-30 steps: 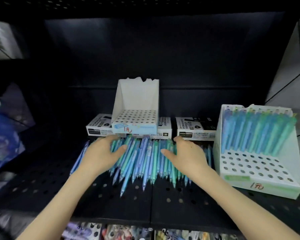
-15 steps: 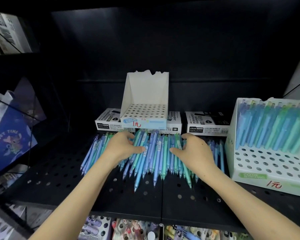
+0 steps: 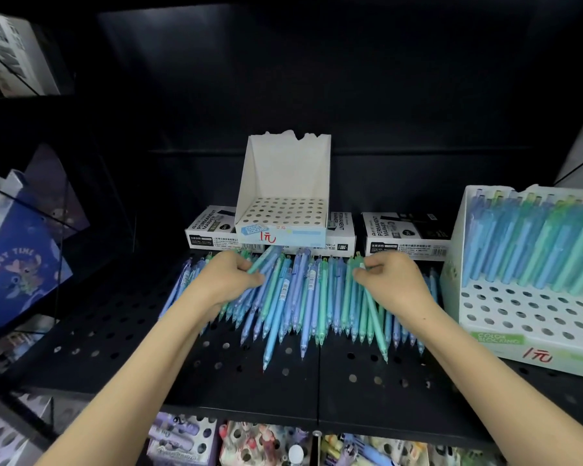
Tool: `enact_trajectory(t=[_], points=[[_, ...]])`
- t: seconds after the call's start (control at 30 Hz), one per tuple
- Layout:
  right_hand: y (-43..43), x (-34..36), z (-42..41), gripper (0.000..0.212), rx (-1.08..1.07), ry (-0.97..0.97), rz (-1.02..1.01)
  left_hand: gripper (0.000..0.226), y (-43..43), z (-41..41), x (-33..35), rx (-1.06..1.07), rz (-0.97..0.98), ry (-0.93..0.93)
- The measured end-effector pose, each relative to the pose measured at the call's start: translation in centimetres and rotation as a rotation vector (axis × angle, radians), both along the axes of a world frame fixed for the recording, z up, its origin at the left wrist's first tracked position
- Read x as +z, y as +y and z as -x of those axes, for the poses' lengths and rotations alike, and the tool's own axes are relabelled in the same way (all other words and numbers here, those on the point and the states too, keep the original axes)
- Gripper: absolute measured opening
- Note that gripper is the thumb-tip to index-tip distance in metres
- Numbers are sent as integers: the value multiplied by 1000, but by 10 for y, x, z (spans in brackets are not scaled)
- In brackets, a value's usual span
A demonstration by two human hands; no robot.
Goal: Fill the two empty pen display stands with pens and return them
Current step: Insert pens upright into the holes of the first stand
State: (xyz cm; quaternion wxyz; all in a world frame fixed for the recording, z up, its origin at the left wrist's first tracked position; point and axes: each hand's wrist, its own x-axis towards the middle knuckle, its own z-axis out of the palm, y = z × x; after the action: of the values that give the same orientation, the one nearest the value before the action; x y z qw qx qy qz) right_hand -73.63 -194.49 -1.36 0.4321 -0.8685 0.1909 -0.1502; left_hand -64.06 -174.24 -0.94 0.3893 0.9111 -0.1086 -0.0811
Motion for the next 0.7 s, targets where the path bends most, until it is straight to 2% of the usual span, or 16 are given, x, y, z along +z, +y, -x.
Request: enact_trajectory(t=[0.17,0.3,0.4,0.53,0.7], points=[[-3,7,6,13,6,-106,-158,30,20,11,5,-22,115,101],[-6,13,12,27,56,-215,-188,32,31,23,13,-50,277,209],[-9,26,27,26,55,-338,-179,26,27,33,19,-64,456,271],[-21,52,58,18,-36,-532,-108,12,5,41,30,-120,625,318],[-50,75,95,23,-232,-639,145,13,-43,49,30,-232,731,428]])
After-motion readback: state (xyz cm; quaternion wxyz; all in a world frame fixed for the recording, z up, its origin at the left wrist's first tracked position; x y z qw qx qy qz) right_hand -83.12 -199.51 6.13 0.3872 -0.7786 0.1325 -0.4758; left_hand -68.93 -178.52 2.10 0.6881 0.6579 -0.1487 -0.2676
